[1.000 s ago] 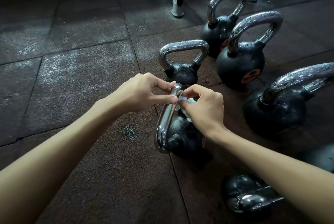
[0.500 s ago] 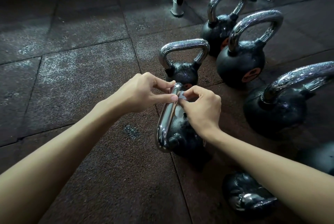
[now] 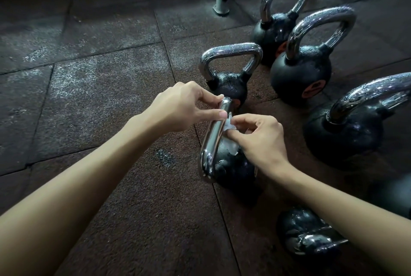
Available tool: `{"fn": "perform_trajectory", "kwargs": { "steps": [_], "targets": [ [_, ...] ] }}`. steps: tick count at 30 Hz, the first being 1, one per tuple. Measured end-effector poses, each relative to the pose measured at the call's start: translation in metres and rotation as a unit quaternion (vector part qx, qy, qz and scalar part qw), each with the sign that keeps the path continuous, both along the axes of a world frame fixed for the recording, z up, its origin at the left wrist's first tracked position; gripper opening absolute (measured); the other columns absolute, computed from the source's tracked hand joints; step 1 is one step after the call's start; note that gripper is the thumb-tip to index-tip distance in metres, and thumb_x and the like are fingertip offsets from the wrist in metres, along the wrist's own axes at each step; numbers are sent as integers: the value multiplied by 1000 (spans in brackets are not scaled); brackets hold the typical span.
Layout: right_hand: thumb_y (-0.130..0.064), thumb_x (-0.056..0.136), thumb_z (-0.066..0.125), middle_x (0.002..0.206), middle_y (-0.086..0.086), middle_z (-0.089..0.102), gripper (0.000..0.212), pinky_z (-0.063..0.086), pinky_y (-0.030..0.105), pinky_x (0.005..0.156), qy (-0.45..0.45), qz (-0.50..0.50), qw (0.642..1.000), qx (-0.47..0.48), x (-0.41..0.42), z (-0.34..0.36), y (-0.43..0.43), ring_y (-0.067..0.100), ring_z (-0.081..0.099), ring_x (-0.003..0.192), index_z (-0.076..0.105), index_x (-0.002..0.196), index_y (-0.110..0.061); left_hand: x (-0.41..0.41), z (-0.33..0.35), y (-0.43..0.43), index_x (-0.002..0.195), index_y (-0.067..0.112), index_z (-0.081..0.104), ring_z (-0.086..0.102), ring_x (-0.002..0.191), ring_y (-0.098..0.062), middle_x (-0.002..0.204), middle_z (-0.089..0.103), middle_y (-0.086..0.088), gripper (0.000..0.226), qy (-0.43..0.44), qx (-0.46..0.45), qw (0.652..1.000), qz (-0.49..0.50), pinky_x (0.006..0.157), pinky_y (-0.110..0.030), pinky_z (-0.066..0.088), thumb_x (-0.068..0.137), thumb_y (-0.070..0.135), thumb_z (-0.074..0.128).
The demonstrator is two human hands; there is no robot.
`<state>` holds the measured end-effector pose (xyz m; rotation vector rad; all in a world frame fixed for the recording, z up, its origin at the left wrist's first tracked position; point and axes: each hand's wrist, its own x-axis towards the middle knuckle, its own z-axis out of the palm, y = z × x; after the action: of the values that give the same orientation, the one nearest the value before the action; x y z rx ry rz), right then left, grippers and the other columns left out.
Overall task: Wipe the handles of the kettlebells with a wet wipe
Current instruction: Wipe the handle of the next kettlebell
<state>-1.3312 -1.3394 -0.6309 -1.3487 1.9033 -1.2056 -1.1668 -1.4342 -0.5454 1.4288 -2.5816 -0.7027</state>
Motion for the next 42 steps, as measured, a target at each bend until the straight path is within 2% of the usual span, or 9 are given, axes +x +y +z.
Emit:
{"fn": "perform_trajectory", "kwargs": {
  "steps": [3, 10, 15, 19, 26, 30, 33, 37, 42],
  "targets": [
    [-25, 76, 88, 72, -17, 75, 14, 46, 10, 62, -9, -7, 1000, 9, -4, 4, -8, -7, 65, 61, 84, 89, -27, -1, -2, -1, 128, 46, 69, 12, 84, 24, 77, 9, 45, 48, 5, 6, 1000, 2, 89, -39, 50, 84, 65, 69],
    [-16, 73, 92, 81, -2, 80, 19, 62, 29, 77, -157, 52, 982, 94, -3, 7, -4, 13, 78, 83, 83, 88, -22, 6, -12, -11, 120, 55, 69, 63, 99, 5, 120, 70, 25, 51, 7, -6, 1000, 2, 77, -29, 50, 74, 76, 69],
    [-5, 76, 88, 86, 8, 80, 21, 50, 14, 54, -235, 73, 963, 106, -4, 14, -2, 10, 72, 72, 81, 96, -11, 8, -12, -4, 127, 34, 72, 10, 77, 18, 94, 48, 39, 42, 72, 33, 997, 3, 89, -35, 47, 88, 50, 74],
    [1, 81, 83, 91, 14, 80, 23, 45, 10, 49, -269, 105, 948, 131, 0, 13, 4, 3, 68, 60, 79, 103, -4, 8, -11, -6, 124, 44, 72, 14, 80, 22, 96, 56, 37, 42, 35, 17, 999, 13, 76, -39, 52, 85, 59, 73],
    [-1, 84, 78, 88, 5, 81, 17, 48, 14, 62, -174, 211, 949, 157, 1, 2, 9, 2, 68, 69, 82, 98, -11, 2, -8, 3, 129, 42, 69, 14, 79, 20, 77, 12, 41, 44, 34, 22, 999, 21, 86, -44, 52, 88, 57, 70],
    [5, 85, 76, 99, 12, 80, 27, 55, 15, 67, -301, 207, 913, 181, -4, -3, 14, 8, 74, 78, 76, 112, 0, -3, -6, 3, 126, 50, 68, 41, 89, 11, 79, 27, 44, 48, 11, 6, 1000, 10, 83, -38, 54, 83, 69, 68],
    [-4, 83, 81, 100, -2, 80, 28, 56, 23, 88, -148, 263, 941, 152, -17, -9, 12, 7, 73, 95, 80, 110, -10, -7, -4, 5, 128, 51, 67, 44, 93, 6, 78, 22, 47, 48, 1, 5, 1000, 8, 83, -35, 52, 83, 69, 67],
    [-9, 78, 84, 89, -23, 75, 30, 48, 15, 78, 46, 280, 952, 117, -22, -9, 7, -3, 71, 85, 82, 106, -20, -7, -4, 5, 127, 48, 69, 39, 88, 7, 77, 16, 44, 48, 9, 14, 1000, 11, 91, -40, 54, 82, 67, 70],
    [-1, 85, 76, 81, -10, 78, 26, 50, 17, 66, -50, 322, 937, 125, -19, -3, 8, 1, 67, 68, 81, 92, -26, -10, -10, 6, 126, 51, 68, 57, 98, -5, 100, 62, 23, 51, 17, 1, 1000, 5, 92, -40, 54, 79, 71, 70]
  ]
}}
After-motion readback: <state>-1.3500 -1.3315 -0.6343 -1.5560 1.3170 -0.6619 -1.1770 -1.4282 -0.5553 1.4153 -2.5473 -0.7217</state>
